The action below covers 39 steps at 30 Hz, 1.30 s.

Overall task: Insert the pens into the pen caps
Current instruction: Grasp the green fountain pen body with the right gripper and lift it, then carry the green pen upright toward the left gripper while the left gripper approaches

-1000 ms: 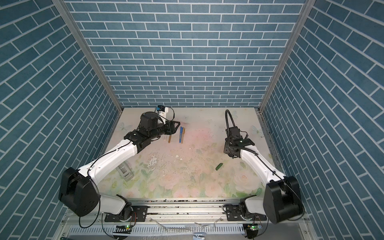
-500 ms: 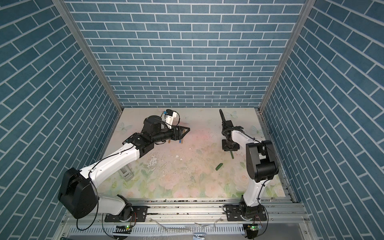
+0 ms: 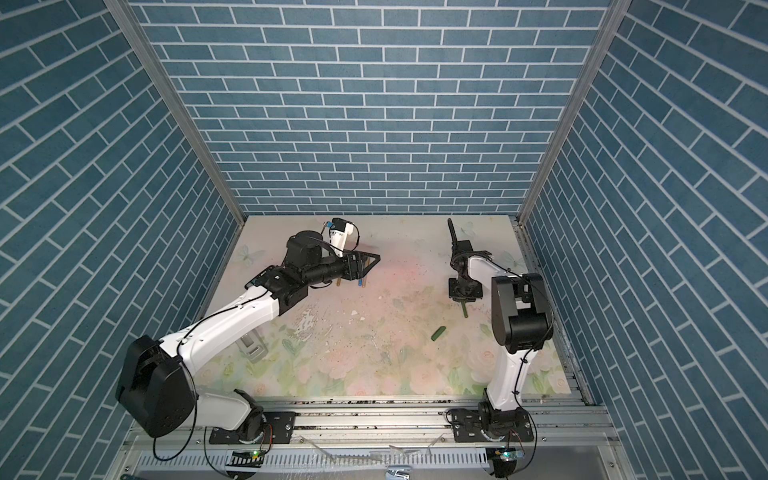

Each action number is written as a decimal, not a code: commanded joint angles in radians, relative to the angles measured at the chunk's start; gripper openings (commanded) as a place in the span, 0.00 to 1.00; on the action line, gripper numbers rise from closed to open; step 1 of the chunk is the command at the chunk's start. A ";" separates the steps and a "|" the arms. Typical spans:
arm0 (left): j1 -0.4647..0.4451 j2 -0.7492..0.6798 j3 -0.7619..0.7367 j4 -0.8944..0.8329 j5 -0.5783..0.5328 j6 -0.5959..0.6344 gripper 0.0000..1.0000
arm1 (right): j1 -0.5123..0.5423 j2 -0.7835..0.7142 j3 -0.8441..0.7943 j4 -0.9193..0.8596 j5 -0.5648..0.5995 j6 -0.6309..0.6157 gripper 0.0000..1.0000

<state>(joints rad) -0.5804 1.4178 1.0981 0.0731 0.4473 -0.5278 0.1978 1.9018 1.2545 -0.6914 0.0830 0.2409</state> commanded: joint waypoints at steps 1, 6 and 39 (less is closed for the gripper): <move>0.002 -0.012 0.009 0.011 0.013 0.005 0.63 | -0.003 0.025 0.007 0.001 -0.020 0.023 0.18; 0.002 -0.007 0.009 0.014 0.018 0.001 0.63 | -0.007 0.012 -0.021 0.042 -0.062 0.069 0.10; -0.056 0.134 -0.099 0.503 0.349 -0.107 0.59 | 0.235 -0.772 -0.265 0.488 -0.296 0.375 0.04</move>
<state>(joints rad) -0.6117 1.5330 0.9867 0.5377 0.7471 -0.6437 0.3809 1.1713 0.9951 -0.2840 -0.1852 0.5190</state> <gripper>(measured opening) 0.593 0.129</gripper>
